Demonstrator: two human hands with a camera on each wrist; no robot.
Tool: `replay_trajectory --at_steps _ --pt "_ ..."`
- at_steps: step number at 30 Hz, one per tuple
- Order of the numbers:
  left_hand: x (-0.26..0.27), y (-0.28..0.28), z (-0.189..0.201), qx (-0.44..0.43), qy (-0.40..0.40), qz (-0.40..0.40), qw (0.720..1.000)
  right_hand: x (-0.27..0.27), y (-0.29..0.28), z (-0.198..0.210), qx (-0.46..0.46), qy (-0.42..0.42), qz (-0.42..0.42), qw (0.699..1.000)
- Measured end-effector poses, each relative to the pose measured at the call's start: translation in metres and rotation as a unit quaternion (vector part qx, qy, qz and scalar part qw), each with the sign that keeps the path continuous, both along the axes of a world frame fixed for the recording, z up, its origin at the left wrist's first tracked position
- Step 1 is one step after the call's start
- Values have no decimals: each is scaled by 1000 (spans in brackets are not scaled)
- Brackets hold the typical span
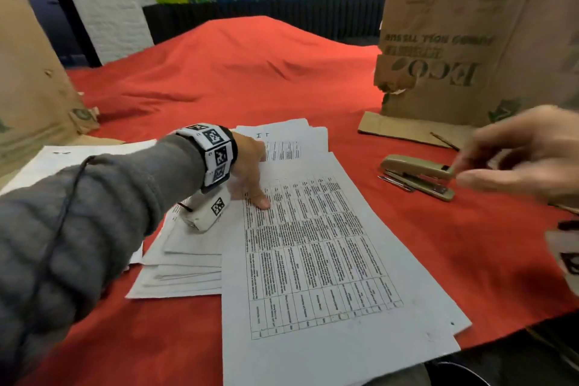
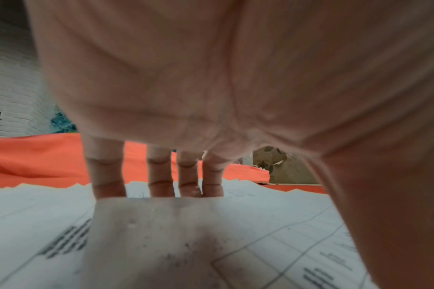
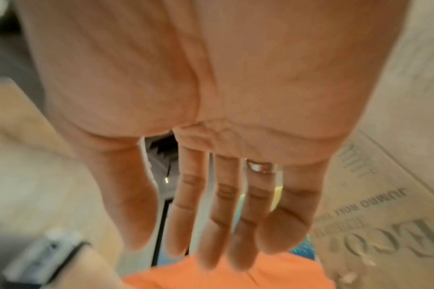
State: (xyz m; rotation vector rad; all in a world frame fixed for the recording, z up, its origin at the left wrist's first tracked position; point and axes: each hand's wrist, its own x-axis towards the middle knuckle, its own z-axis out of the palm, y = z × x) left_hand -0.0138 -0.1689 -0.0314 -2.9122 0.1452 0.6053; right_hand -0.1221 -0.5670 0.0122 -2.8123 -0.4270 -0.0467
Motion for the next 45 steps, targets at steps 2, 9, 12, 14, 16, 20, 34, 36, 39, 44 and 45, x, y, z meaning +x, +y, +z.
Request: replay_trajectory --at_steps 2,9,12,14,16,20,34,36,39,44,45 --pt "-2 0 2 12 -16 -11 1000 23 48 -3 -61 -10 -17 998" --pt "-2 -2 3 -15 -15 -21 1000 92 57 -41 -186 75 -64 978" --pt "2 4 3 -38 10 -27 999 91 60 -37 -221 66 -91 969" --pt "6 8 0 -63 22 -29 997 85 66 -38 -233 36 -85 968" --pt "8 11 0 -102 -9 -36 994 77 76 -40 -153 -8 -56 987" --pt "8 29 17 -239 -63 -62 967 62 103 -48 66 4 3 998" --pt "2 120 55 -730 -242 54 637 86 143 14 632 -112 34 766" --pt "-4 115 48 -730 -228 36 643 93 154 14 621 -167 11 766" --pt "-12 116 39 -750 -243 50 613 102 152 0 631 -149 -9 762" --pt "-15 112 26 -758 -250 34 602 107 153 -19 608 -100 -27 787" --pt "-15 109 28 -761 -258 35 594 106 155 -15 610 -104 -24 785"
